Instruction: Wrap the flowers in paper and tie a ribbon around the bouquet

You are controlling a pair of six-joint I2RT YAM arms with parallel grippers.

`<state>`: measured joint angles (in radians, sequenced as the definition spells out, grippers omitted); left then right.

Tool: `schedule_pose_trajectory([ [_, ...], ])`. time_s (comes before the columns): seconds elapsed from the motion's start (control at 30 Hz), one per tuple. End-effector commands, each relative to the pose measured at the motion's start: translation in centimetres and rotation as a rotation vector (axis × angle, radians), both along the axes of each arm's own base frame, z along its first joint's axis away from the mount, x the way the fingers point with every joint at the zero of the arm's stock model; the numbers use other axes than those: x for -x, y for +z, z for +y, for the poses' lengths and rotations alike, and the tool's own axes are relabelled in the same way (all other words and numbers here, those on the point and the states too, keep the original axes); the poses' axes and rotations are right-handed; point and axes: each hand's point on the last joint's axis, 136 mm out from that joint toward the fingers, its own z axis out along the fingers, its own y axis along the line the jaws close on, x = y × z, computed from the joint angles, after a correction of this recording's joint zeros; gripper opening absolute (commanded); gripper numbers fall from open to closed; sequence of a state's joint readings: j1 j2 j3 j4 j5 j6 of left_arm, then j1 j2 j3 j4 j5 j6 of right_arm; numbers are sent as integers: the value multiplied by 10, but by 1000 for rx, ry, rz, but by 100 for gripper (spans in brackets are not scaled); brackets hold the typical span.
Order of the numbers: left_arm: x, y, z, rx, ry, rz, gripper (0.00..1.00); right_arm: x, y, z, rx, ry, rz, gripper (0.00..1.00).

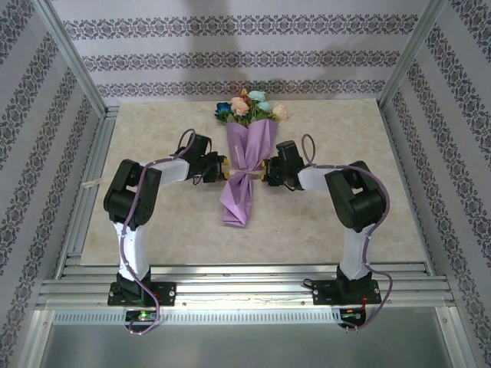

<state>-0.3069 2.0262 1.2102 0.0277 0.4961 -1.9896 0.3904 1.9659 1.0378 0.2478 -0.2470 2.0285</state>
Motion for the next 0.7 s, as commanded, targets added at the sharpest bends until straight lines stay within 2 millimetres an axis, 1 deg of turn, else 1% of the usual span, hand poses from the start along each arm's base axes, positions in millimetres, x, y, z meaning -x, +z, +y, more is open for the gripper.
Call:
schedule_pose_trajectory([
  [0.0,-6,-12,1,14,42,-18,5,-7,-13,-14,4,-95,-11,0],
  [0.03,-6,-11,3,11,50,-23,0,-9,-11,-19,12,-110,-31,0],
  [0.1,-8,-1,12,-5,57,-50,0,-15,2,-38,60,-129,-108,0],
  [0.17,-9,10,20,-31,52,-81,0,-14,12,-55,99,-139,-130,0],
  [0.2,-10,15,25,-37,55,-96,0,-12,14,-63,112,-149,-127,0],
  [0.3,-8,19,35,-36,73,-117,0,-13,22,-81,131,-148,-149,0],
  [0.37,-6,18,40,-26,85,-120,0,-13,23,-93,129,-153,-160,0],
  [0.47,-2,13,52,-19,125,-116,0,-5,14,-115,133,-188,-137,0],
  [0.6,-2,15,68,-23,155,-123,0,3,4,-142,122,-222,-113,0],
  [0.67,-2,17,71,-22,156,-127,0,5,2,-151,123,-228,-108,0],
])
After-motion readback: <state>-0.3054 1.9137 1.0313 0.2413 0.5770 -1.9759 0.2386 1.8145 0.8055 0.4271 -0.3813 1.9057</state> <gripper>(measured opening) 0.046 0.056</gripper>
